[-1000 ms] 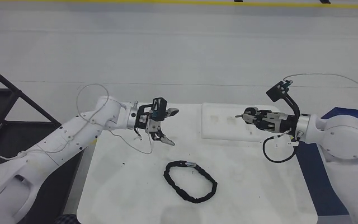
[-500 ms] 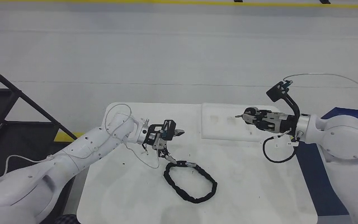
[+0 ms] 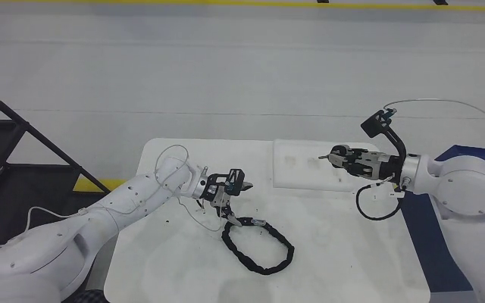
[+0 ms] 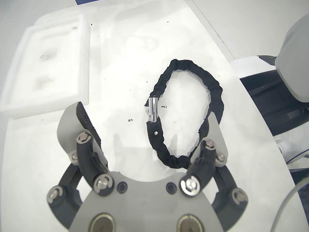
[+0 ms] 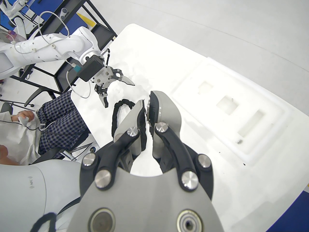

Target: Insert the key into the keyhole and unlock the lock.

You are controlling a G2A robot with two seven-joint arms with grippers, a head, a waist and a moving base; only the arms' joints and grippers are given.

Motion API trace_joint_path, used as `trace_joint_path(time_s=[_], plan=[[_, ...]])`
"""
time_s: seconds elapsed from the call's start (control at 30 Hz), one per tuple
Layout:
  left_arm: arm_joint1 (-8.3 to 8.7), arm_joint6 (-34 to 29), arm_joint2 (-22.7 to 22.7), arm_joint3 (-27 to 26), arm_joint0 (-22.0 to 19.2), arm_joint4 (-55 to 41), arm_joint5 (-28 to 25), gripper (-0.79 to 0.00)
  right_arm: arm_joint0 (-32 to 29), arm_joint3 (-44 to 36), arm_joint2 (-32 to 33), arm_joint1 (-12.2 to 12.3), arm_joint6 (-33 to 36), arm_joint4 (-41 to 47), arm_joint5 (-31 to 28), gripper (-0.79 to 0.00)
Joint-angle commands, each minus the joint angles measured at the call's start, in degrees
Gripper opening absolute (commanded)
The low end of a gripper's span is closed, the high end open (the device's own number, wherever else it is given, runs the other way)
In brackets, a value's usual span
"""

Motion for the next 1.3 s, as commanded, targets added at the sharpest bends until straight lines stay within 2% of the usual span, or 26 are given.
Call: trace_joint_path(time_s=[0.0,0.2,0.37,0.5,0.7,1.03,1.27], plan=[[0.0,0.0,0.0,0.0,0.0,0.0,0.0,0.0,0.0,0.0,0.0,0.0,0.0,0.0,0.0,-0.785],[0.0,0.0,0.0,0.0,0.0,0.0,0.0,0.0,0.0,0.0,0.0,0.0,0.0,0.0,0.0,-0.785],[0.04,-3.0,-1.03,-1.4,2.34,-0.13,2.42,0.0,0.0,0.0,0.0,0.0,0.0,0.0,0.0,-0.785],[-0.89,-2.51,-1.18,-0.19,4.77,-0.16,4.17,0.0,0.0,0.0,0.0,0.0,0.0,0.0,0.0,-0.785],[-3.39,1.68,-0.51,4.14,6.27,4.29,4.86,0.0,0.0,0.0,0.0,0.0,0.0,0.0,0.0,-0.785],[-9.0,5.78,0.18,10.7,7.0,11.38,6.62,0.0,0.0,0.0,0.0,0.0,0.0,0.0,0.0,-0.785],[-11.65,9.31,0.18,15.62,7.33,15.45,7.81,-0.015,0.0,0.0,0.0,0.0,0.0,0.0,0.0,-0.785]])
